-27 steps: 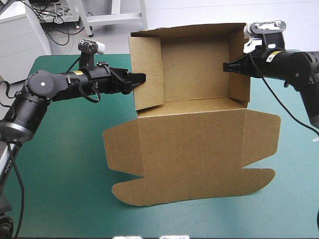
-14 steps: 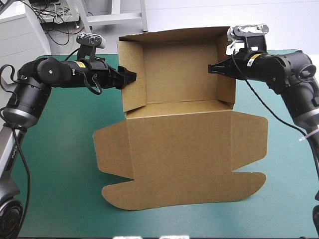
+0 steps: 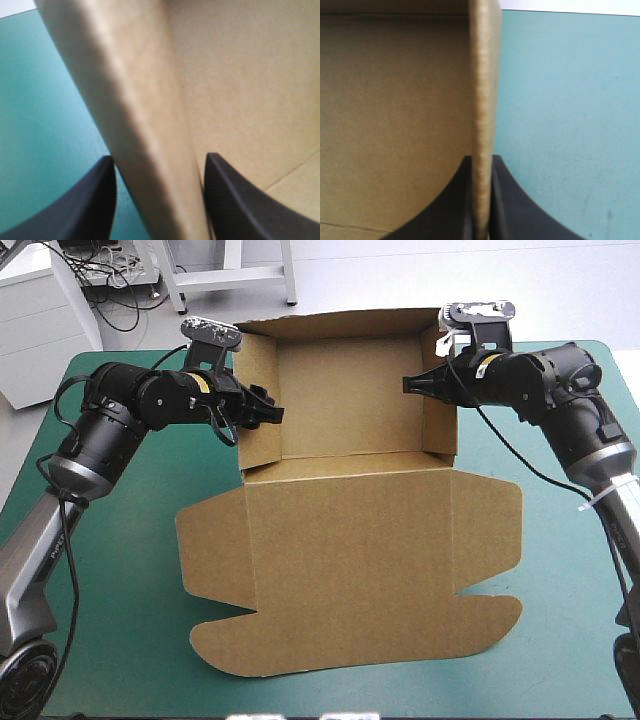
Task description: Fold the box
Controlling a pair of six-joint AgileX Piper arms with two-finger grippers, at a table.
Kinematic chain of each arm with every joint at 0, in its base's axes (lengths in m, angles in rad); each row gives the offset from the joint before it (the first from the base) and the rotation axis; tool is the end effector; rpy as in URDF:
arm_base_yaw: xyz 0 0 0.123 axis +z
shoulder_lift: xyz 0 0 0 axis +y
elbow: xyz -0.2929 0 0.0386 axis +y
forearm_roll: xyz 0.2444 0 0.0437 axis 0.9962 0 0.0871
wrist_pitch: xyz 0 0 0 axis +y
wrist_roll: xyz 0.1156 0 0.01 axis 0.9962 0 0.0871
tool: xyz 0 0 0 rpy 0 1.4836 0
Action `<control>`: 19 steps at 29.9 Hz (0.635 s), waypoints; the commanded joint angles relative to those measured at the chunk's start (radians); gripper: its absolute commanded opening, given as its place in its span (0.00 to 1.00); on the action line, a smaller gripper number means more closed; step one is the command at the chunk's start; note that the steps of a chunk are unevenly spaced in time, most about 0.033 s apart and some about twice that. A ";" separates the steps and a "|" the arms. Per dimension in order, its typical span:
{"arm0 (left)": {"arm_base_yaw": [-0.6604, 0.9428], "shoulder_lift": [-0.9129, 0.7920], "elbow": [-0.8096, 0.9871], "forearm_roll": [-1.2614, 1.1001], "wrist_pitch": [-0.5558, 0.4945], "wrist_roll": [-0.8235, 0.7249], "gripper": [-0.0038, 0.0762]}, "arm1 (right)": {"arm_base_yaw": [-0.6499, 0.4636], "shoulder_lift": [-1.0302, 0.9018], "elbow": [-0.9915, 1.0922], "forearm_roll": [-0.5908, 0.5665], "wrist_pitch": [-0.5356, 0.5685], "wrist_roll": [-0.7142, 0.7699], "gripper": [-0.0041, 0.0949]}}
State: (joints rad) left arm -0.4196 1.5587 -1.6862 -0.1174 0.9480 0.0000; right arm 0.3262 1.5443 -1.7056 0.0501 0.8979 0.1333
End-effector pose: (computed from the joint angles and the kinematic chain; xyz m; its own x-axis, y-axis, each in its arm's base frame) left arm 0.3224 -0.1559 0.4137 -0.6399 0.2106 -0.7390 0.4274 0.8968 -0.1144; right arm 0.3371 0.1188 0.4291 -0.6219 -0.0376 -0.7822 -0.2513 0.9556 0.1539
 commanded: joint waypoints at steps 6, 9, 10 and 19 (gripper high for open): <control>-0.005 -0.025 -0.033 -0.014 -0.047 -0.013 0.01 | 0.002 -0.032 -0.031 0.028 0.003 0.011 0.02; -0.005 -0.025 -0.033 -0.018 -0.043 0.000 0.01 | 0.002 -0.008 -0.031 0.026 0.071 -0.008 0.02; -0.005 -0.025 -0.033 -0.018 -0.043 0.000 0.01 | 0.002 0.003 -0.031 0.026 0.094 -0.018 0.02; -0.005 0.070 -0.033 -0.015 0.071 0.000 0.01 | 0.002 0.113 -0.031 0.033 0.177 -0.036 0.02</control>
State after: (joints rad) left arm -0.4157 1.6435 -1.6855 -0.0527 1.0419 -0.0622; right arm 0.3262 1.6595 -1.7099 0.0814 1.0773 0.1541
